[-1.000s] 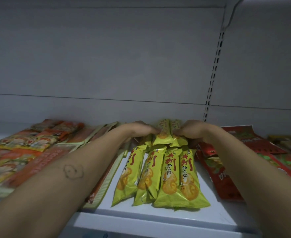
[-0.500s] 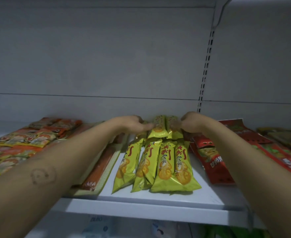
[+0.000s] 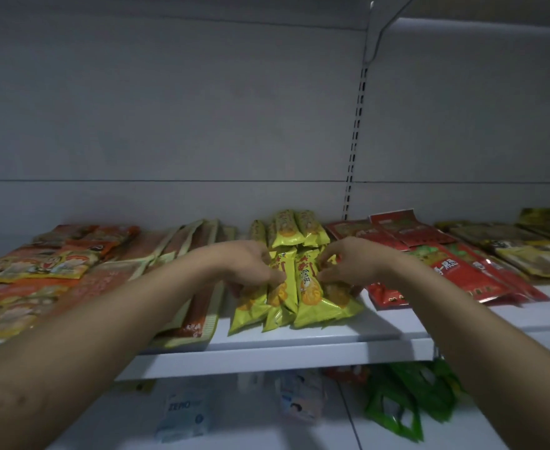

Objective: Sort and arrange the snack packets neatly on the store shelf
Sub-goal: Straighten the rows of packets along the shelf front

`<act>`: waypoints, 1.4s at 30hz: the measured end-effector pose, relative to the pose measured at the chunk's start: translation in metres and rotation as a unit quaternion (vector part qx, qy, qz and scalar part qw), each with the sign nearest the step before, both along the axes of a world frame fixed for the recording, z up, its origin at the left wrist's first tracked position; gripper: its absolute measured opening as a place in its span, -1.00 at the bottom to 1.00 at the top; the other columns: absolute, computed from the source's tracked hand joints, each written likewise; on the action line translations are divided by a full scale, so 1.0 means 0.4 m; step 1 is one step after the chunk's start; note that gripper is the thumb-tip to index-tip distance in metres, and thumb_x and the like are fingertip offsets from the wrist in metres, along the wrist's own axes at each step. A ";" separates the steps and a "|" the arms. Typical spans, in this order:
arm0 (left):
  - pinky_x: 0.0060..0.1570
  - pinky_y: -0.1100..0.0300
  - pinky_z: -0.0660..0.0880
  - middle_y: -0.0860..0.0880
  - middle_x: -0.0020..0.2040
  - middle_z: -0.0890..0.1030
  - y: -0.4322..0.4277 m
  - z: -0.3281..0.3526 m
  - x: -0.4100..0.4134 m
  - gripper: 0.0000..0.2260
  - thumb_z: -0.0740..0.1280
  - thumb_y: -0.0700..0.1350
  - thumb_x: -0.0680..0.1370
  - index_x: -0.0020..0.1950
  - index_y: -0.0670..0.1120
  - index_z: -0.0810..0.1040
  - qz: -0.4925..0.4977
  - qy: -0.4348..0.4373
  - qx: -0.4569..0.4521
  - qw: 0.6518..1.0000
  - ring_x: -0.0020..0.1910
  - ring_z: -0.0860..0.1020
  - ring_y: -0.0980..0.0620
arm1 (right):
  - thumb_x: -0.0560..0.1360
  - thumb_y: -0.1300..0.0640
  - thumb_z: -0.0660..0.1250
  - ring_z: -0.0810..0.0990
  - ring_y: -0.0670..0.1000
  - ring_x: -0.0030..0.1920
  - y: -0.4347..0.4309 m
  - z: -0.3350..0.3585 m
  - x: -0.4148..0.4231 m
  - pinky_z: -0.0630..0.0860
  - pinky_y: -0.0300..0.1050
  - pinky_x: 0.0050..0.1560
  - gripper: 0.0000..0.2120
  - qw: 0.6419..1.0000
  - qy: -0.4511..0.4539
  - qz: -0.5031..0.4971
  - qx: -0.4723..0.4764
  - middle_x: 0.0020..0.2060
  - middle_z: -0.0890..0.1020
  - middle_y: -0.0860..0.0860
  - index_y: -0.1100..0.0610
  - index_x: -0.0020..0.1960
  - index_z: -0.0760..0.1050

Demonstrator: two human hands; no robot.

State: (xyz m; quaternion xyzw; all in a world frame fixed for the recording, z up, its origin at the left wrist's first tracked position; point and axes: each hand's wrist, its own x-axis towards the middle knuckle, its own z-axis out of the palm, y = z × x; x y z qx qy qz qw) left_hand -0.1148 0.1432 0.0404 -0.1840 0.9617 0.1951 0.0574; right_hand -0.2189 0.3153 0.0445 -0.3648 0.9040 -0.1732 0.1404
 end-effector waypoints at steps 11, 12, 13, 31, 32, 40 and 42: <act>0.16 0.15 0.44 -0.10 0.37 0.50 -0.022 -0.035 0.043 -0.36 0.33 0.29 0.52 0.44 -0.11 0.43 -0.005 0.038 0.052 0.998 0.12 0.51 -0.01 | 0.56 0.16 0.37 0.65 0.11 0.03 -0.007 -0.013 0.053 0.60 0.01 0.12 -0.63 0.999 0.001 -0.032 -0.028 0.17 0.62 0.08 0.07 0.36 0.52; 0.24 0.13 0.39 -0.11 0.44 0.44 -0.021 -0.037 0.044 -0.32 0.32 0.30 0.52 0.48 -0.12 0.39 -0.001 0.041 0.052 0.998 0.26 0.48 -0.06 | 0.56 0.17 0.36 0.65 0.12 0.05 -0.013 -0.013 0.055 0.59 0.02 0.13 -0.63 0.999 0.002 -0.035 -0.025 0.18 0.61 0.09 0.07 0.37 0.52; 0.27 0.13 0.36 -0.10 0.48 0.40 -0.020 -0.039 0.045 -0.31 0.31 0.29 0.52 0.50 -0.12 0.37 0.003 0.046 0.057 0.997 0.36 0.44 -0.09 | 0.57 0.17 0.35 0.64 0.11 0.07 -0.018 -0.012 0.058 0.58 0.01 0.15 -0.63 0.999 0.004 -0.038 -0.023 0.21 0.60 0.08 0.07 0.37 0.52; 0.35 0.10 0.34 -0.12 0.50 0.39 -0.002 -0.011 0.058 -0.35 0.28 0.24 0.57 0.53 -0.11 0.32 0.012 0.095 -0.041 0.995 0.43 0.40 -0.12 | 0.58 0.06 0.35 0.58 0.06 -0.03 -0.001 0.025 0.039 0.61 -0.10 -0.15 -0.53 0.997 -0.037 -0.044 -0.050 0.16 0.55 0.10 0.07 0.46 0.38; 0.33 0.10 0.36 -0.11 0.47 0.42 0.008 -0.002 0.051 -0.37 0.28 0.24 0.57 0.51 -0.11 0.35 0.013 0.108 -0.066 0.992 0.41 0.42 -0.12 | 0.57 0.04 0.36 0.59 0.06 -0.01 0.006 0.032 0.031 0.61 -0.10 -0.13 -0.52 0.997 -0.029 -0.037 -0.056 0.14 0.57 0.10 0.08 0.46 0.39; 0.22 0.14 0.41 -0.11 0.36 0.54 0.150 0.044 -0.076 -0.47 0.31 0.21 0.56 0.41 -0.08 0.48 0.003 0.165 -0.076 0.983 0.33 0.49 -0.12 | 0.55 0.03 0.39 0.54 0.03 0.06 0.140 0.081 -0.116 0.50 -0.15 0.02 -0.59 0.992 0.059 -0.035 -0.103 0.27 0.56 0.07 0.07 0.38 0.50; 0.20 0.16 0.45 -0.09 0.31 0.58 0.190 0.049 -0.120 -0.53 0.32 0.19 0.56 0.35 -0.08 0.53 0.002 0.164 -0.053 0.985 0.27 0.54 -0.10 | 0.55 0.05 0.38 0.55 0.05 0.11 0.193 0.094 -0.175 0.43 -0.15 0.18 -0.59 0.990 0.062 -0.050 -0.116 0.28 0.57 0.09 0.06 0.38 0.49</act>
